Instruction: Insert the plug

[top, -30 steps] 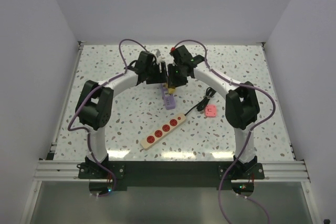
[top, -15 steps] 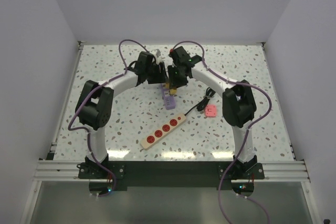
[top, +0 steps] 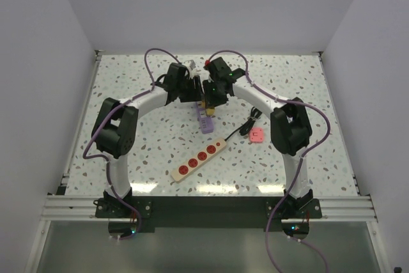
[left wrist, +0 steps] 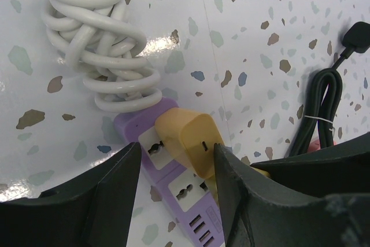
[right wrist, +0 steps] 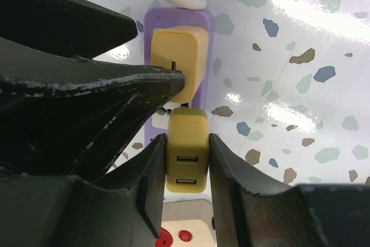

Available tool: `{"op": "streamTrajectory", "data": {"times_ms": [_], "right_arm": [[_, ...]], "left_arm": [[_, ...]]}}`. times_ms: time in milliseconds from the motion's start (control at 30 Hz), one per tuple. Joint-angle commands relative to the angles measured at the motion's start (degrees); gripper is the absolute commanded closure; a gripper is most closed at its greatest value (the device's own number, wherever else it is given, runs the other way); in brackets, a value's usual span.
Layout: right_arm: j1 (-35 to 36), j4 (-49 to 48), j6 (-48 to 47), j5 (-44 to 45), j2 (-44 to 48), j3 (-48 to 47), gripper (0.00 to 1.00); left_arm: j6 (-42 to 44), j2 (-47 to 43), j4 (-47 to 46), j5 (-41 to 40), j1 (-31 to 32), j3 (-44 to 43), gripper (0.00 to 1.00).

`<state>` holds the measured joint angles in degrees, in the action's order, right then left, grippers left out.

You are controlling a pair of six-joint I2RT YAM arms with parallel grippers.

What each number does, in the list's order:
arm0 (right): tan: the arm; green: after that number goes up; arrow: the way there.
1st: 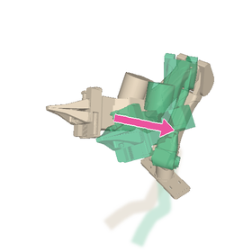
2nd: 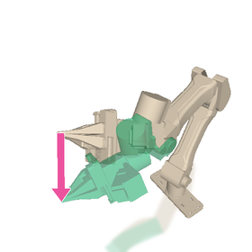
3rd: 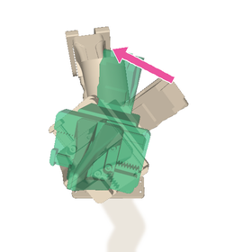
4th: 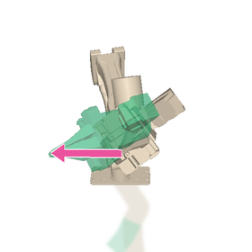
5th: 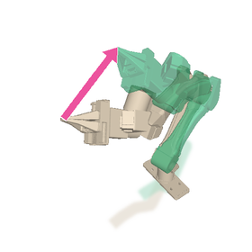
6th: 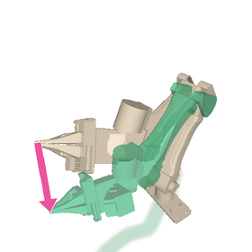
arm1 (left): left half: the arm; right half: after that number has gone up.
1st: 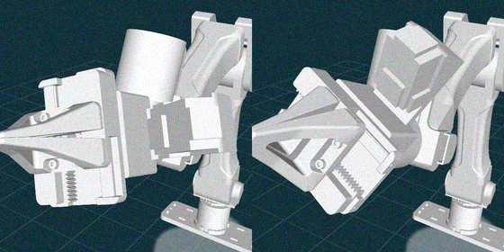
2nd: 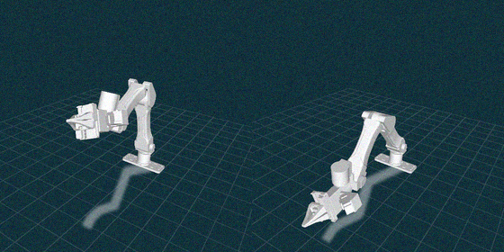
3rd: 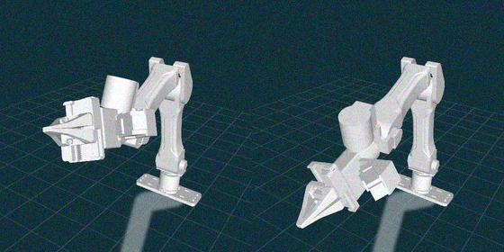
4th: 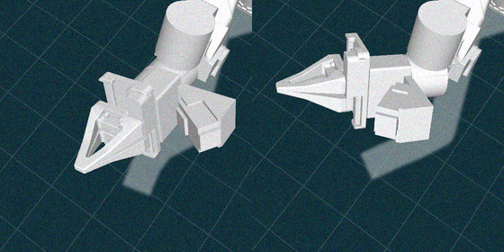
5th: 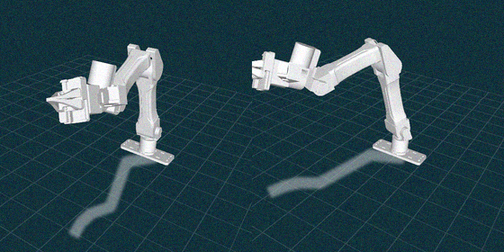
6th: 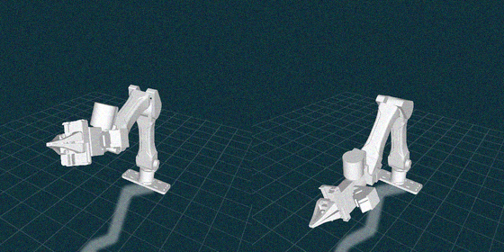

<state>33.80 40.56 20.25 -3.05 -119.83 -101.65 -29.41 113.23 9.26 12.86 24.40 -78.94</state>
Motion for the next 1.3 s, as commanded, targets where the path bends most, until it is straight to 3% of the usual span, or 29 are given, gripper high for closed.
{"op": "streamTrajectory", "data": {"times_ms": [0,833,1267], "right_arm": [[0.7,-1.5,-1.3,-0.1,0.4,0.7,1.0],[1.3,1.2,1.5,0.4,1.1,-2.2,1.0],[1.2,-3.6,1.9,4.4,2.8,0.6,1.0]], "left_arm": [[2.3,3.8,8.8,-3.4,-0.4,3.3,0.43],[1.8,3.1,8.1,-2.1,-1.6,5.0,0.45],[1.8,2.7,8.3,-1.8,-2.2,5.8,0.46]]}}
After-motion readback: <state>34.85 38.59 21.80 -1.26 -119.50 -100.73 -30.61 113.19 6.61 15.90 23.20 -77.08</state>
